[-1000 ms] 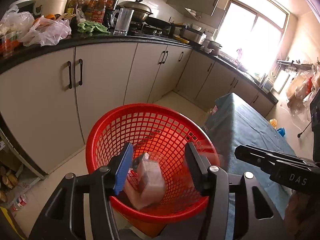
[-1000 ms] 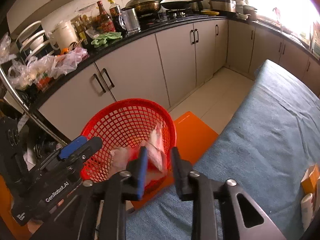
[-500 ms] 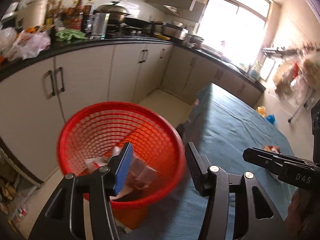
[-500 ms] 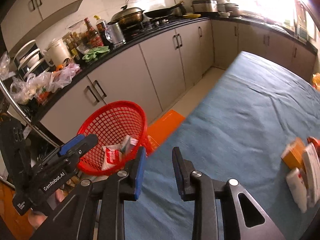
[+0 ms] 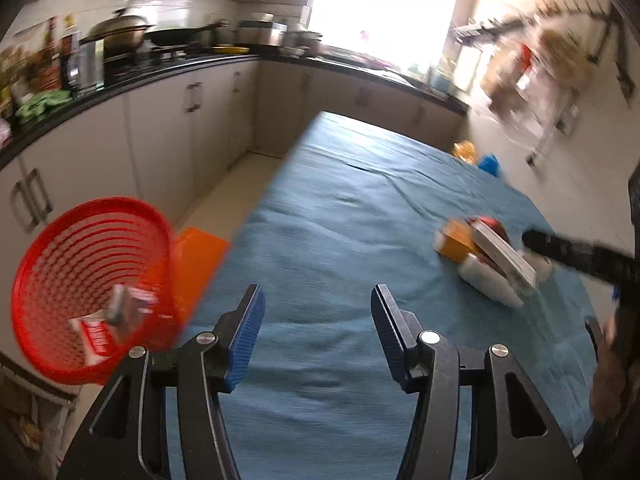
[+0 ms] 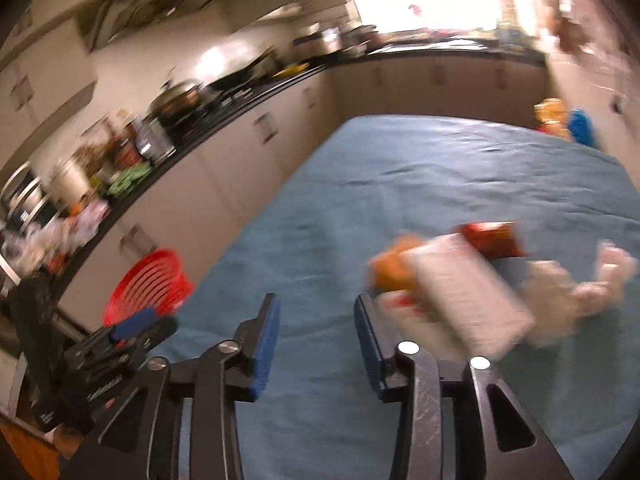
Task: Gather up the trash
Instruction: 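Move both open tools back over the table toward the remaining trash, then grasp the white towel bundle with the right tool while the left tool grasps the long white medicine box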
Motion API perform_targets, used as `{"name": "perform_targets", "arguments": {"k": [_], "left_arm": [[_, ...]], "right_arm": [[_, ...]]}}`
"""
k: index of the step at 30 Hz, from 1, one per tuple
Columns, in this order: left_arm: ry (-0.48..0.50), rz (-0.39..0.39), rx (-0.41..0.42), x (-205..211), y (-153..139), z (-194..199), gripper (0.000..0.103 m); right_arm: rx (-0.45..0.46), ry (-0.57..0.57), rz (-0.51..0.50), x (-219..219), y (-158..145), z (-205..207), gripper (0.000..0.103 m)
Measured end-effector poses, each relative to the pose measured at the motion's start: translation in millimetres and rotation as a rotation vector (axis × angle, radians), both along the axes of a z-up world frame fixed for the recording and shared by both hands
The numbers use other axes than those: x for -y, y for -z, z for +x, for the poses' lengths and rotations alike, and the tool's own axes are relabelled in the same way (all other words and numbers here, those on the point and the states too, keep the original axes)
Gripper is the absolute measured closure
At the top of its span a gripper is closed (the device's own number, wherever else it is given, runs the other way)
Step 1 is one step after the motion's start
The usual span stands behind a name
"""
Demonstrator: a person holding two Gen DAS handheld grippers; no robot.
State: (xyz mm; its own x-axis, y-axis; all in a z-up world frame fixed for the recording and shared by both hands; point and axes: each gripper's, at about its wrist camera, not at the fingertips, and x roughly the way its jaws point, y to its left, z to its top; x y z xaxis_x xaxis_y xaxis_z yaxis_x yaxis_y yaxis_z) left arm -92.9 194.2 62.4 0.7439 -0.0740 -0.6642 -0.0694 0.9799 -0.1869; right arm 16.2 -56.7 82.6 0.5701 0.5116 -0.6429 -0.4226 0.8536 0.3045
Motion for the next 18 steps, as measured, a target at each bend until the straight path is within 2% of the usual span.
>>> {"name": "perform_targets", "arguments": {"k": [3, 5, 8, 11, 18], "left_arm": [[0.059, 0.020, -0.016, 28, 0, 8, 0.047], [0.088, 0.032, -0.022, 43, 1, 11, 0.044], [0.138, 0.042, -0.033, 68, 2, 16, 0.043], [0.169, 0.057, -0.053, 88, 5, 20, 0.043], [0.213, 0.087, -0.078, 110, 12, 24, 0.043]], "right_arm": [[0.014, 0.124, -0.004, 54, 0, 15, 0.053], [0.017, 0.206, -0.042, 87, 4, 30, 0.044], [-0.002, 0.277, -0.087, 118, 14, 47, 0.043], [-0.053, 0.283, -0.126, 133, 29, 62, 0.043], [-0.101, 0.254, -0.160, 130, 55, 72, 0.037]]}}
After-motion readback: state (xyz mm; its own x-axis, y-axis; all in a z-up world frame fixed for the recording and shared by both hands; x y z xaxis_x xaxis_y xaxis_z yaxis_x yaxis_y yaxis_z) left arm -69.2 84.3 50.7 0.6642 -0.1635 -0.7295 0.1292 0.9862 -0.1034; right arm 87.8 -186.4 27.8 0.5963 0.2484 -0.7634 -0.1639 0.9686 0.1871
